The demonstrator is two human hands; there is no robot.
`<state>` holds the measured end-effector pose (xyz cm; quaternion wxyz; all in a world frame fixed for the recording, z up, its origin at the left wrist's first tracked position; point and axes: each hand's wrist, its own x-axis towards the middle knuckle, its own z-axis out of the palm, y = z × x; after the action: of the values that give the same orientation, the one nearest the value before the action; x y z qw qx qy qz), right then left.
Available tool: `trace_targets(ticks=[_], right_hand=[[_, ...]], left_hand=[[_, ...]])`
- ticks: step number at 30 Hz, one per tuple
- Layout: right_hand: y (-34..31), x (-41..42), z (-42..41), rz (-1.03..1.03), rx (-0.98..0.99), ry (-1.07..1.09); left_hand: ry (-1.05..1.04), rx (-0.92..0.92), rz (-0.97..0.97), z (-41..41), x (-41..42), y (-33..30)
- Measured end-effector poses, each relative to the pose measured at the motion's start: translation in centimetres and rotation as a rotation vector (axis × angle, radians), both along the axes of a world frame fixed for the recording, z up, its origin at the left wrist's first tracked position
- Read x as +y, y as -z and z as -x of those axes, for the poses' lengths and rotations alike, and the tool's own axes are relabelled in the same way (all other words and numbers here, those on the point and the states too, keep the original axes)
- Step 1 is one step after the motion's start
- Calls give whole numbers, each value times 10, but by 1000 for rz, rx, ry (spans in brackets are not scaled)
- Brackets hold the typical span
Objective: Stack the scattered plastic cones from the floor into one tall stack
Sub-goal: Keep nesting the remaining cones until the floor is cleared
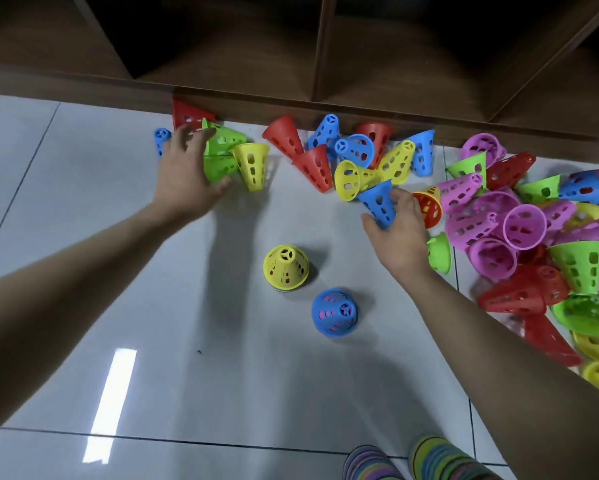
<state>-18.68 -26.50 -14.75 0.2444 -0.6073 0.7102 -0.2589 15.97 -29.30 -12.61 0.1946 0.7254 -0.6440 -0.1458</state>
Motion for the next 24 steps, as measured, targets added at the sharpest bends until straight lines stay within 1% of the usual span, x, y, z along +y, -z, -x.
trace_targets(ticks=[3, 5, 6, 9, 11, 13, 14, 16, 19, 22, 24], right_hand=[[4, -9, -3, -2, 10, 70], [5, -13, -5, -31, 39, 108], [5, -15, -6, -57, 51, 111], [8, -15, -8, -148, 139, 45], [9, -13, -9, -154, 226, 10], [7, -8, -10, -137, 241, 5], [6, -6, -10, -130, 212, 7], [2, 0, -9, -121, 79, 0], [-9, 10, -3, -105, -104, -69], [-36, 26, 5, -71, -162, -135], [-60, 42, 10, -61, -216, -137]], left_hand=[[-18, -150, -124, -7, -17, 6], [-12, -172, -200, -3, -13, 9], [-26, -147, -218, 0, -9, 11], [-66, -83, -180, 8, 9, 15], [-44, -115, -144, 11, 19, 15], [-20, -153, -145, 11, 26, 13], [-17, -163, -155, 10, 28, 13], [-18, -168, -185, 8, 32, 14], [-23, -175, -223, 11, 39, 20], [-21, -240, -227, 17, 43, 24], [-18, -276, -244, 14, 41, 24]])
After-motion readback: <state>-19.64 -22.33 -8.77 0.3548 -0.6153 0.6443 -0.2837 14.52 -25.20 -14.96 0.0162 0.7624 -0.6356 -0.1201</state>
